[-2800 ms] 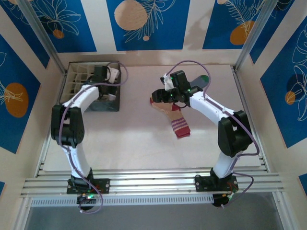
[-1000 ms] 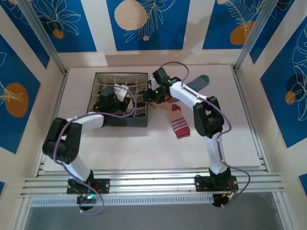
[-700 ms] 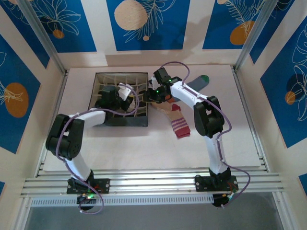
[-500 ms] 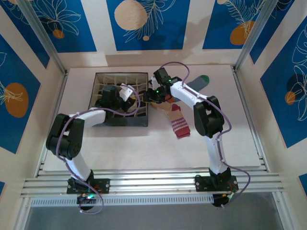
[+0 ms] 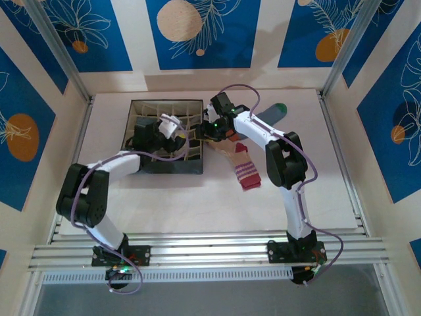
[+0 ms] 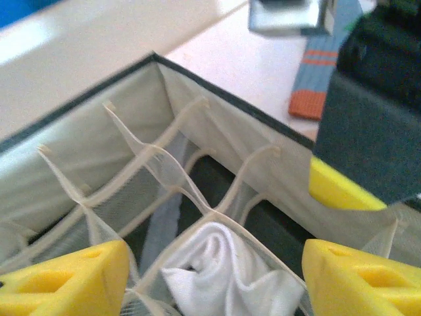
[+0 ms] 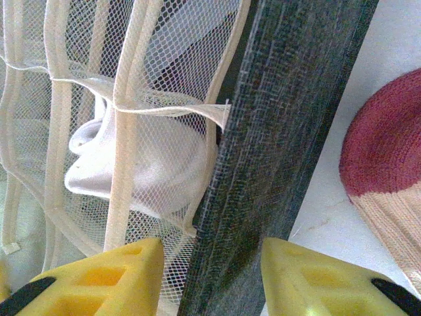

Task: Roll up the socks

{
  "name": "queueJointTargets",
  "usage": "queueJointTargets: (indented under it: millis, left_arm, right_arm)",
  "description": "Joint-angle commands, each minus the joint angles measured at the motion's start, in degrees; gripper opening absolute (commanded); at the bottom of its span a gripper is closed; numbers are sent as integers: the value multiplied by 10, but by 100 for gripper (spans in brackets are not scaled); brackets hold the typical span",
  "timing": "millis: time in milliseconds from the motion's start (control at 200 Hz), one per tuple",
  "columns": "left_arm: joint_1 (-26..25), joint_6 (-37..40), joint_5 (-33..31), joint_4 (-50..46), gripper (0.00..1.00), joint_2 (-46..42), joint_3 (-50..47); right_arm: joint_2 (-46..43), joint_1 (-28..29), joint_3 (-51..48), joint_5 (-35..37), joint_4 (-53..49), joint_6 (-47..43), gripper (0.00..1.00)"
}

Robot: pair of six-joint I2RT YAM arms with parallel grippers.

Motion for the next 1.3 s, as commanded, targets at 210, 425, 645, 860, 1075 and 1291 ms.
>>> queueJointTargets:
  millis: [210, 425, 645, 860, 1075, 1291]
  left_arm:
    - [35, -153, -60, -90, 60, -98, 41]
    - [52, -170, -46, -193, 56, -165, 42]
    - [53, -149, 36, -214, 56, -219, -4]
    - [22, -159, 75, -196, 53, -217, -32]
    - [-77, -129, 39, -186, 52, -171, -32]
    - [-137, -124, 31, -166, 50, -117, -26]
  right_arm:
    - [52, 56, 77, -35, -23, 26, 44]
    - [87, 97, 174, -48, -48, 9, 49]
    - [10, 86, 146, -35, -80, -36, 53]
    - [-125, 25, -41, 32, -82, -55, 54]
    - [-225, -117, -290, 69, -59, -42, 53]
    - [-240, -153, -400, 47, -30, -42, 43]
